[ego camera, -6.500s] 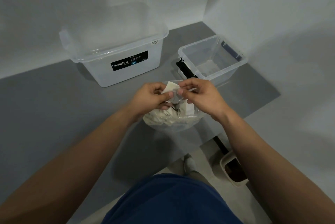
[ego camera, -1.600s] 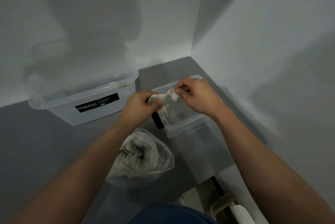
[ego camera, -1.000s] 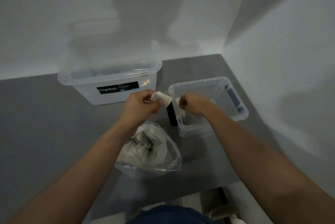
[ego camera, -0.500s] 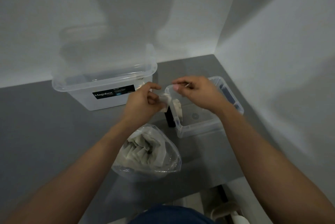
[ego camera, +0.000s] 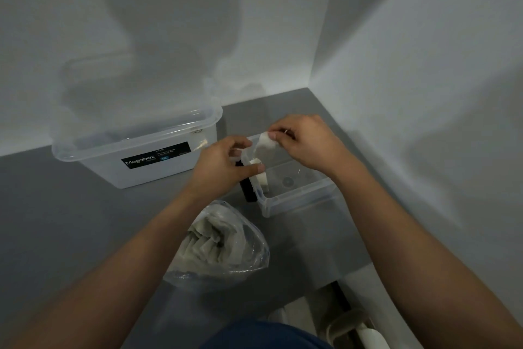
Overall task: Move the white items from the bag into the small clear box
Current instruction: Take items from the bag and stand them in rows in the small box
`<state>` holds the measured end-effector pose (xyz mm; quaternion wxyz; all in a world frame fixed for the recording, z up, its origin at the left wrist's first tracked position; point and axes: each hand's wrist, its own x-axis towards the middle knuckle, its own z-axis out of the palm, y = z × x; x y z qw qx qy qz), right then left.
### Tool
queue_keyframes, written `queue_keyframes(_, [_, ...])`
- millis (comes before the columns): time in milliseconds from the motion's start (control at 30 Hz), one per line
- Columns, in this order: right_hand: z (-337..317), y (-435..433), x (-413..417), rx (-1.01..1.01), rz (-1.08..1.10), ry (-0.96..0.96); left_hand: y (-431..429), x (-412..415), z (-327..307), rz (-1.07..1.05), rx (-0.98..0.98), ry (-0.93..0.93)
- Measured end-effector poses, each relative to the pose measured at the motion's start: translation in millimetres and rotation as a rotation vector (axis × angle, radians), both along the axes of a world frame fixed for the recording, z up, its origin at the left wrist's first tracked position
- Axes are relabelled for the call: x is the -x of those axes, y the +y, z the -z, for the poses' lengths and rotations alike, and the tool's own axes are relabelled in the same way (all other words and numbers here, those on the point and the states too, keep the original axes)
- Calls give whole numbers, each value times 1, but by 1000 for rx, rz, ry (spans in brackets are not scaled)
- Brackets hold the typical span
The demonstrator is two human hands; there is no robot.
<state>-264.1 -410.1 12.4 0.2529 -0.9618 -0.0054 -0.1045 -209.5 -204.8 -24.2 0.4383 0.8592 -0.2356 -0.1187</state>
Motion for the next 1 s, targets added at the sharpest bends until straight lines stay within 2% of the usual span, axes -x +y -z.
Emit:
queue_keyframes(100, [7,-8,-6,88,6,25,-3,2,3,83,-193,-48])
queue_keyframes(167, [15,-10,-11,189,-22,133,-6,2,5,154,-304,-44])
queue_keyframes(267, [28,-8,-17,221,-104,328,-9,4,12,216,-414,-22])
queue_keyframes(400, [51,1,-33,254,-225,510,-11,5,20,208,-463,-39])
queue_keyframes(500, [75,8,-53,284,-221,615,-11,4,24,189,-457,-39])
queue_keyframes(733, [114,12,-78,381,-70,688,-10,4,28,196,-477,-55])
queue_keyframes(933, [119,9,-74,321,-35,655,-8,2,24,213,-488,-81])
queue_keyframes(1000, [108,5,-67,280,-23,593,-4,5,20,188,-433,-94])
